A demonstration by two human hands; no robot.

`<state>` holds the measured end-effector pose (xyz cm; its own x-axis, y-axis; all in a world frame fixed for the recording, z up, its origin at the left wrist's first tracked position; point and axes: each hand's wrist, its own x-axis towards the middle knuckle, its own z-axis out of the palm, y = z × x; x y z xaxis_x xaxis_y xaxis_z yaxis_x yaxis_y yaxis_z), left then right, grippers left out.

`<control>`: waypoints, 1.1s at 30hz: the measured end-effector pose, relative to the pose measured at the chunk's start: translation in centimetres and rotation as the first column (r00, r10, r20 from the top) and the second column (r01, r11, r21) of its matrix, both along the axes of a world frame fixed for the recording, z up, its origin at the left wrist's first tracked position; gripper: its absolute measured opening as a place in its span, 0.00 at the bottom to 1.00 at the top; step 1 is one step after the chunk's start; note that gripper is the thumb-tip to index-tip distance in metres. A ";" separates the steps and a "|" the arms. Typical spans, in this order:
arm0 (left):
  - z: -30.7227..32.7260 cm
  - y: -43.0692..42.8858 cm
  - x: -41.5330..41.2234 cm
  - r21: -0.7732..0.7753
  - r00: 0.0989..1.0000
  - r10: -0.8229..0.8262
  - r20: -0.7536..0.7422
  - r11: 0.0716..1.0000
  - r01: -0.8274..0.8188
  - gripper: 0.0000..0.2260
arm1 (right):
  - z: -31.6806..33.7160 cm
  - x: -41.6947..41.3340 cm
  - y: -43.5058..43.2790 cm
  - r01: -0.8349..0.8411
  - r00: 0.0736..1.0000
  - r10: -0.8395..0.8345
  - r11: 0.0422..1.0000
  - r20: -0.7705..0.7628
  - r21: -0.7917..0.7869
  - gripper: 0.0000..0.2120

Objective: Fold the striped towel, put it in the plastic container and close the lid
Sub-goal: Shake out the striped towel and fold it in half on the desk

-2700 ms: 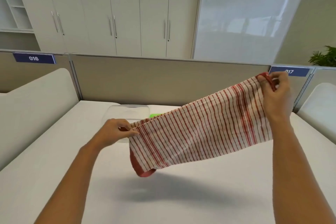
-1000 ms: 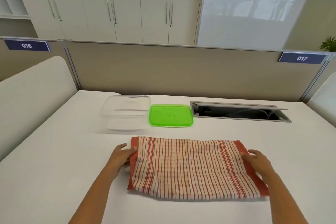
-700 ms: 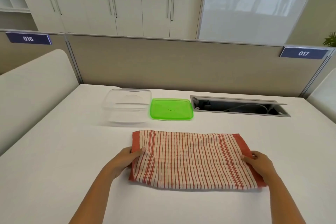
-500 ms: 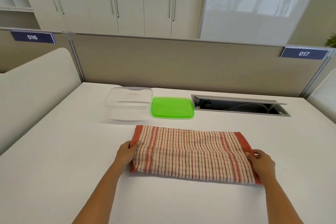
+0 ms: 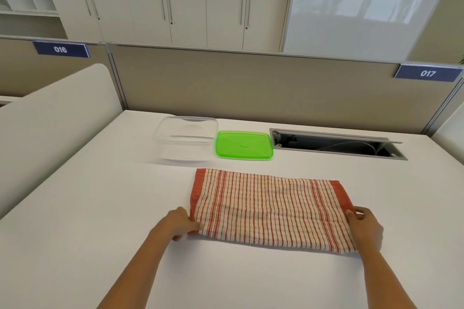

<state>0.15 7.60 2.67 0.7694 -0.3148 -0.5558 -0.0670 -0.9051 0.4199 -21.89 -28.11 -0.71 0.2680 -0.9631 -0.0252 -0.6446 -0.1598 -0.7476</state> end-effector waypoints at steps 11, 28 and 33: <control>0.8 0.5 -0.9 -0.205 0.944 0.229 0.237 0.962 -0.182 0.08 | -0.3 -1.2 0.3 -0.045 0.996 0.046 0.999 0.072 -0.026 0.12; -1.6 4.3 0.1 -0.815 0.898 0.051 -0.436 0.400 -0.419 0.18 | -0.5 -1.1 -0.4 -0.034 0.997 0.034 0.999 0.067 -0.012 0.12; -1.9 3.6 -0.6 -0.796 0.977 0.010 -0.215 0.578 -0.180 0.21 | -0.5 -1.0 -0.5 -0.025 0.999 0.025 1.000 0.048 -0.006 0.13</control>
<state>-0.43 11.25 0.81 0.7436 -0.6280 -0.2296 0.1468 -0.1817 0.9723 -22.90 -28.62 -1.24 0.2924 -0.9563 -0.0064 -0.6035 -0.1793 -0.7770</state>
